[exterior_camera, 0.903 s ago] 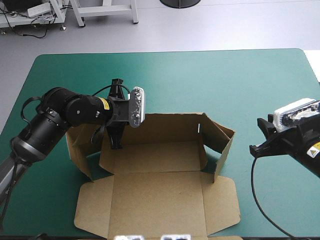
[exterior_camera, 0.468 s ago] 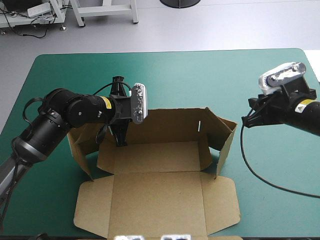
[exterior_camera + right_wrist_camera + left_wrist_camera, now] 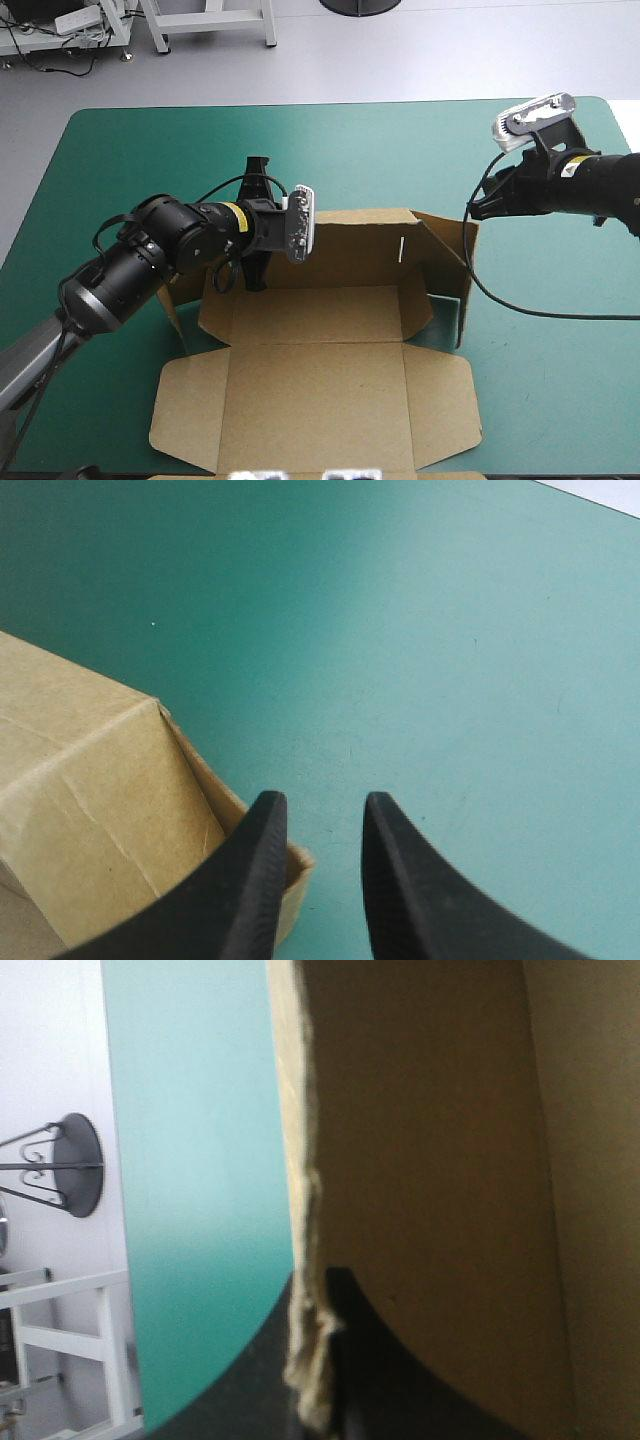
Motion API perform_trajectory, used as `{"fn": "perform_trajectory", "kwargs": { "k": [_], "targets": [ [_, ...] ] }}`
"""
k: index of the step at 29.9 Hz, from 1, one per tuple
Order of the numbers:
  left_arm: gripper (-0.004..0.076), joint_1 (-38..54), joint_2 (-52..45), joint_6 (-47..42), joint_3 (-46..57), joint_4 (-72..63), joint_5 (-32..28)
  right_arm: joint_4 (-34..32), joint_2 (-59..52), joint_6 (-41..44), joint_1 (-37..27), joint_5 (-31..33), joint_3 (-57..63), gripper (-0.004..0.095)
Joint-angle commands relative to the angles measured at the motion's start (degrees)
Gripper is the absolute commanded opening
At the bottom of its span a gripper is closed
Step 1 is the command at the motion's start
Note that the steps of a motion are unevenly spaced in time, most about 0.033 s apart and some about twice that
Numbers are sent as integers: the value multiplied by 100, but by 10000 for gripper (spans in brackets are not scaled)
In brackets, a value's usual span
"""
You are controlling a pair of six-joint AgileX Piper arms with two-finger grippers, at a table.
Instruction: Fold the box
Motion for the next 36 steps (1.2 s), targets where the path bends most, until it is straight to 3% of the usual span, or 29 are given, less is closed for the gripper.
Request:
{"fn": "perform_trajectory", "kwargs": {
  "k": [1, 5, 13, 21, 36],
  "targets": [
    [-6, -265, -178, -417, 58, 692, -952, 28, -125, -44, 18, -251, -209, 246],
    [-6, -298, -178, -576, 87, 943, -1433, -111, -125, -23, 18, -299, -220, 246],
    [-6, -298, -178, -612, 92, 1601, -1497, -205, -103, 59, 18, -287, -552, 246],
    [-6, -298, -189, -1535, 224, 2131, -1700, -31, -15, 99, 18, -218, -554, 246],
    [-6, -298, -201, -1840, 882, 2395, -2557, 426, 1369, -8, 18, -343, -809, 213]
  ]
}}
